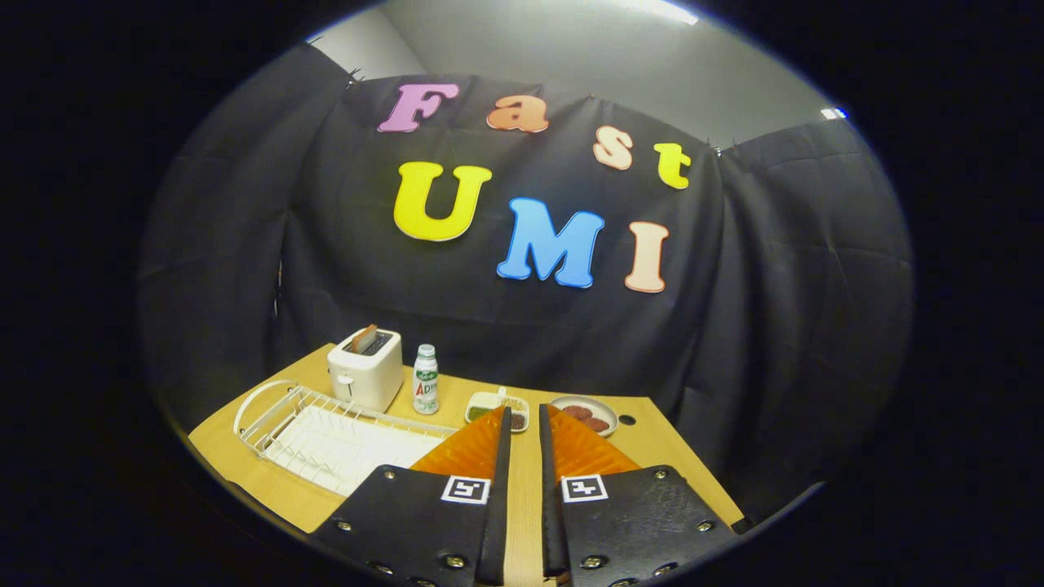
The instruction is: Take the plate from the dish rack, then take the spoon from the basket and place it into the plate.
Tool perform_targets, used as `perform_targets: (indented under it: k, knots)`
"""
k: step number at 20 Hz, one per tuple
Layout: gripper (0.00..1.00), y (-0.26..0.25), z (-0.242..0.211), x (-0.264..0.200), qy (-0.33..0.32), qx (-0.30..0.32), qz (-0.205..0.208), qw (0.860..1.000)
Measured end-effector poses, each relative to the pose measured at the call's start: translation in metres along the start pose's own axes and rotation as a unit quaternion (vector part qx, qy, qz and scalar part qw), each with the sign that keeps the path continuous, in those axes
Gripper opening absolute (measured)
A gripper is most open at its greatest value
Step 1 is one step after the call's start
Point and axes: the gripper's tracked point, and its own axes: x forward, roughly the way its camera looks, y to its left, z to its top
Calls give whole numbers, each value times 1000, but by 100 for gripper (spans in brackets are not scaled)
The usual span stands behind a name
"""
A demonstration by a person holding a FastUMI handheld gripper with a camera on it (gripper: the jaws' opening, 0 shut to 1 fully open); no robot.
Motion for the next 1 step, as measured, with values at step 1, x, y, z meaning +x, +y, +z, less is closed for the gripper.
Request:
perform_targets:
  k: [1]
  knots:
    - [18,-9,10,5,-11,3,-10,1000]
